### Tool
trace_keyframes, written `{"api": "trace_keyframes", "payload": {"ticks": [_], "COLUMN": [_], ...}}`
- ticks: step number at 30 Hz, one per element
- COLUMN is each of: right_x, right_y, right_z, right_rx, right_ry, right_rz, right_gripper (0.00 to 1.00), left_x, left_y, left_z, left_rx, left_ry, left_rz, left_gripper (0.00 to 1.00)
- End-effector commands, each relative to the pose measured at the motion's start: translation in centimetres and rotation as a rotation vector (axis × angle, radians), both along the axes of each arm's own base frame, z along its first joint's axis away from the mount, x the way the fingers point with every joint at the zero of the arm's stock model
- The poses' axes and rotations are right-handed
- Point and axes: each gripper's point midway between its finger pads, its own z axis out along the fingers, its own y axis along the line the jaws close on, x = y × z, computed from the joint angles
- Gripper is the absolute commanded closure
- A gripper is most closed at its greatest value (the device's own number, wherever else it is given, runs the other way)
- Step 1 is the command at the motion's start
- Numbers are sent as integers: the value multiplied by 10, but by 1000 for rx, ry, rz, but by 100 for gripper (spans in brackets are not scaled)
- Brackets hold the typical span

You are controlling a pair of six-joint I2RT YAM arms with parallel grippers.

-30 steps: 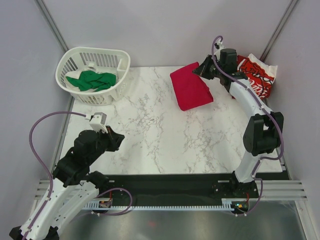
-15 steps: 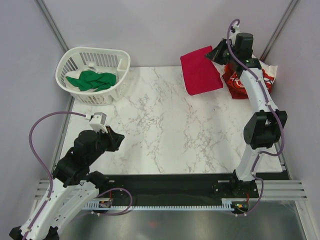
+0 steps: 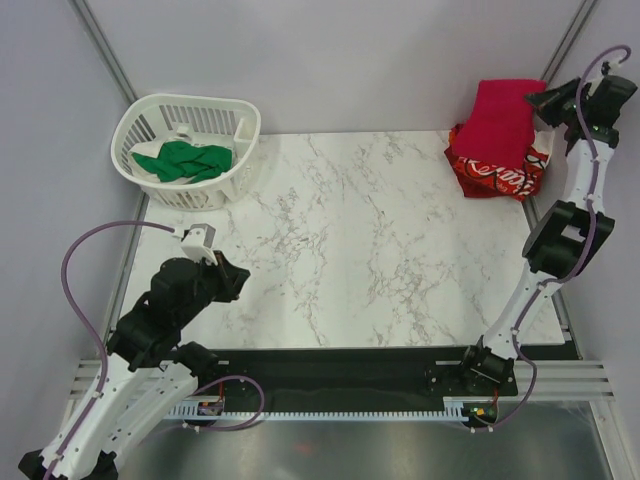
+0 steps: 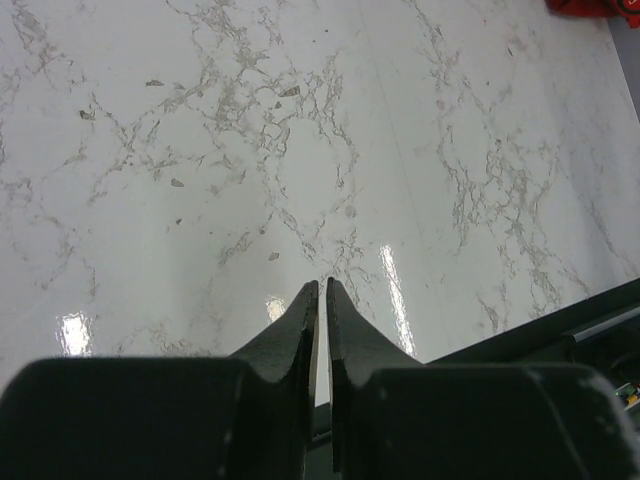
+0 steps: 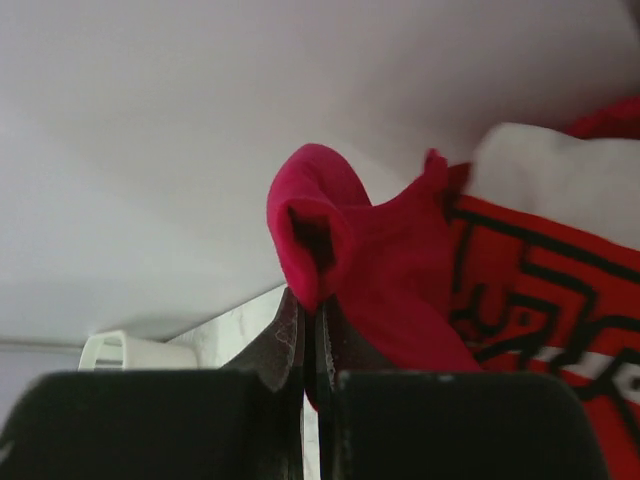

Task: Fold and stack the t-shirts
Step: Neatly place the folded tshirt to the corner

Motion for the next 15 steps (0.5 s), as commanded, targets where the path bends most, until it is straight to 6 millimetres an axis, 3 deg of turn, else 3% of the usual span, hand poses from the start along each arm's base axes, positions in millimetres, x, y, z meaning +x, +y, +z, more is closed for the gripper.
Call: {"api": "trace_keyframes", "payload": {"ticks": [1,3,4,7,11,12,14,15], "right_x": [16,17,12,-1,-18,-28,-42,-49], "right_y": [-30,-39,-44,-62,-93,-108,-121,-124], "right_z": [-104,-163,-186,-206,-175,-154,-136,-109], "right_rx": [164,218,236,149,20,-15,-42,-60], "right_ry": [156,257,301,374,394,387,379,338], "right_rz": [-20,-44,-62,-182,-338,-410,-477,-505], "right_gripper": [100,81,54,27,19,19,18,18], "left_x": [4,5,6,6,6,6,5,5], "left_y": [2,2,2,2,2,2,2,2], "left_z": [6,5,5,4,4,3,4,4], "left_rx": [27,32,32,34,33,34,32,32], "left_ry": [-27,-22,-21,-20,-18,-17,-18,-18], "left_rz": [1,2,4,4,4,2,1,1], "left_gripper": [87,87,87,87,87,87,87,87]}}
